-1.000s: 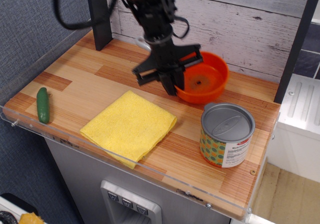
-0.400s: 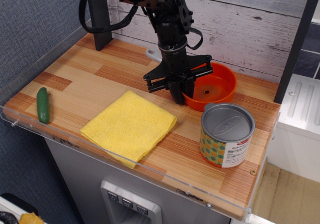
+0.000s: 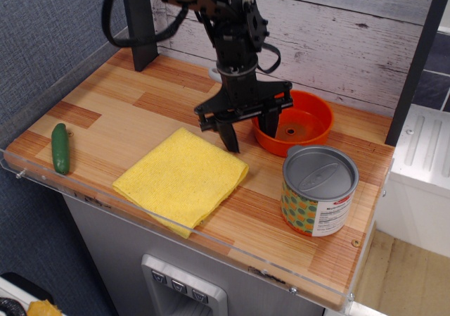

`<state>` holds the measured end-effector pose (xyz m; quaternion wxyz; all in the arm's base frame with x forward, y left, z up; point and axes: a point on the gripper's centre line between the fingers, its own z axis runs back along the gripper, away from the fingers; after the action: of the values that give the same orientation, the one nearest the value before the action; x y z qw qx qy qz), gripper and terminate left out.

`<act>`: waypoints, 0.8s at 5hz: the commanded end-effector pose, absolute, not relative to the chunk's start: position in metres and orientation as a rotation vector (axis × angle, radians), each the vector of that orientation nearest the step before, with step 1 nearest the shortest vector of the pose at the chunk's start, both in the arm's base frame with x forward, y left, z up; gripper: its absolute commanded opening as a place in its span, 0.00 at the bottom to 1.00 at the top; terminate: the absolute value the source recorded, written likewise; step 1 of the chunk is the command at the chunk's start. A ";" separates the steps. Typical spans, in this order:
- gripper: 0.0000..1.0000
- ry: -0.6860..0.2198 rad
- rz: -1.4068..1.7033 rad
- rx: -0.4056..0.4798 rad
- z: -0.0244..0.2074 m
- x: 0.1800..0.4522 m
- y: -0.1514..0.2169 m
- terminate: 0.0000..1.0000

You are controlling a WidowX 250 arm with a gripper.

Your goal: Move the red cup from the front of the table to the back.

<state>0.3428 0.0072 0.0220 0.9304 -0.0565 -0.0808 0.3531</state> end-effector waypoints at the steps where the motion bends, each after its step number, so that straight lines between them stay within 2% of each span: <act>1: 1.00 -0.235 0.724 -0.080 0.079 0.329 0.010 0.00; 2: 1.00 -0.178 0.658 0.004 0.089 0.317 0.024 0.00; 3: 1.00 -0.130 0.588 0.100 0.108 0.308 0.044 0.00; 4: 1.00 -0.070 0.498 0.169 0.121 0.315 0.067 0.00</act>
<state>0.3107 0.0678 0.1062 0.9661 0.0837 -0.0149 0.2436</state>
